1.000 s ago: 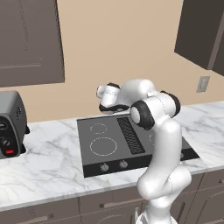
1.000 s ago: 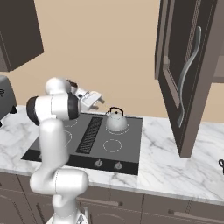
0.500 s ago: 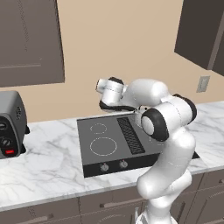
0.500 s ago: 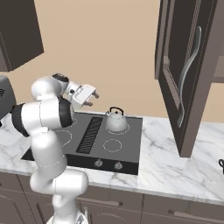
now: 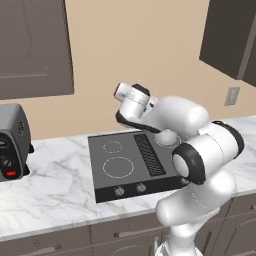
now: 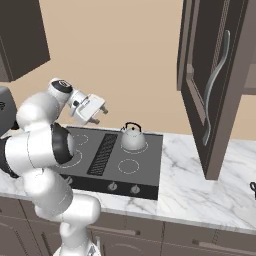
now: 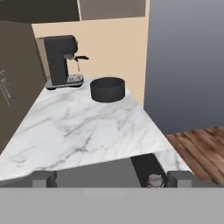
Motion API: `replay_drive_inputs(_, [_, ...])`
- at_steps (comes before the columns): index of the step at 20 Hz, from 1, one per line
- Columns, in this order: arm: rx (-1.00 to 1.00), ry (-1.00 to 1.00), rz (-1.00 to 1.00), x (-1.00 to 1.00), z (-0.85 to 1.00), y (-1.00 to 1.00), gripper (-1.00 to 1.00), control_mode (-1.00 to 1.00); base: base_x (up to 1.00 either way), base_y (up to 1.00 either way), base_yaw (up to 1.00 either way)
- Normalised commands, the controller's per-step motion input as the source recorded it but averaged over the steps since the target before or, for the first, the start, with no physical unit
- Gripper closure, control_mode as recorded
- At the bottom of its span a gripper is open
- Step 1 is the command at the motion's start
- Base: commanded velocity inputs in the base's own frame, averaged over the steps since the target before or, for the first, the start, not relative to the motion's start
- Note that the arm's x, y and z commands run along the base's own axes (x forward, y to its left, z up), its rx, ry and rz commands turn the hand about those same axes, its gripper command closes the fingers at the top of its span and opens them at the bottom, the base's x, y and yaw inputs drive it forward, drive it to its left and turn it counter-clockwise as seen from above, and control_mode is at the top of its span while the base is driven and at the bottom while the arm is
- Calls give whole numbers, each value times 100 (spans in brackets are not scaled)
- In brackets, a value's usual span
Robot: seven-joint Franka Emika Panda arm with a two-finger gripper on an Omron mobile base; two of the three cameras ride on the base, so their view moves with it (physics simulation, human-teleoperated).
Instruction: Pick the kettle from the cabinet and place it on a stove burner. Then pick the pot from the counter and place it on another stove burner. Finally, turn both burners on.
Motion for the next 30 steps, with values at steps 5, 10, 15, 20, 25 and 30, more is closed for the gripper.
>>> replay_drive_inputs(5, [14,-3,1,-53,14,0,-100,-100,0,0,0])
replay_drive_inputs(10, [16,-6,4,-56,17,0,-100,-100,0,0,0])
replay_drive_inputs(15, [19,0,10,-42,15,0,-100,-100,0,0,0])
replay_drive_inputs(20, [17,0,13,-19,8,0,-100,-100,0,0,0])
replay_drive_inputs(25, [14,0,17,-19,6,0,-100,-100,0,0,0])
replay_drive_inputs(30, [15,0,19,-14,13,-1,-100,-100,0,0,0])
